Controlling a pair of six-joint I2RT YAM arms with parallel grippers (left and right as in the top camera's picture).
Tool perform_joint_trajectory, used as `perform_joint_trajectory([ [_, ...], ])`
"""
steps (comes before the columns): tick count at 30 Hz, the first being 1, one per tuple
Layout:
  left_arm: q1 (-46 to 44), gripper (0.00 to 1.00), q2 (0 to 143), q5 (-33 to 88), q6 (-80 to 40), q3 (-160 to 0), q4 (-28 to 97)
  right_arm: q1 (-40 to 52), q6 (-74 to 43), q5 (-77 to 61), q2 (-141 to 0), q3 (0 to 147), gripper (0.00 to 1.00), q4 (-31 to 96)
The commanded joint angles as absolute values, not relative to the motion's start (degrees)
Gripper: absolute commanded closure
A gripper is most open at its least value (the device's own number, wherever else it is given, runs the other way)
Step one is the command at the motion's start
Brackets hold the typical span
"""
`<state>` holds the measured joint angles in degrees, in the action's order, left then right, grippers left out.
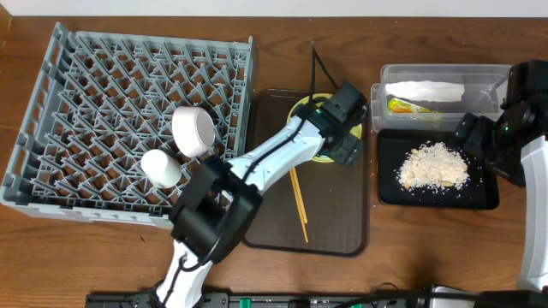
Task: Sort waste into correct bins and load items into the dishwasher
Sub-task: 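Reach the left gripper to the blue bowl on the yellow plate and grasp it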
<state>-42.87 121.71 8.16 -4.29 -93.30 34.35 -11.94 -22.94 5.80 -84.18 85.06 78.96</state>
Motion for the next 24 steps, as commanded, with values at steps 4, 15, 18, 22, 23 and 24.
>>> perform_joint_trajectory([
  [4,-42.83,0.56,122.83,-1.8,-3.68,-93.6,37.52,-12.36,-22.22,5.54,-83.48,86.13,0.01,79.13],
  [15,-43.62,0.69,122.83,-2.15,-3.7,-92.55,40.27,-12.36,-22.2,5.54,-83.48,86.13,0.01,79.31],
  [18,-44.03,0.69,122.83,-2.17,-3.68,-91.88,40.27,-12.36,-22.22,5.54,-83.48,86.13,0.01,79.31],
  [22,-44.12,0.79,122.83,-2.2,-3.68,-91.83,40.07,-12.36,-22.22,5.54,-83.48,86.13,0.01,79.31],
  [23,-44.12,0.81,122.83,-2.2,-3.68,-91.83,40.05,-12.36,-22.22,5.54,-83.48,86.13,0.01,79.31],
  [24,-44.12,0.86,122.83,-2.2,-3.68,-91.83,40.05,-12.36,-22.22,5.54,-83.48,86.13,0.01,79.31],
])
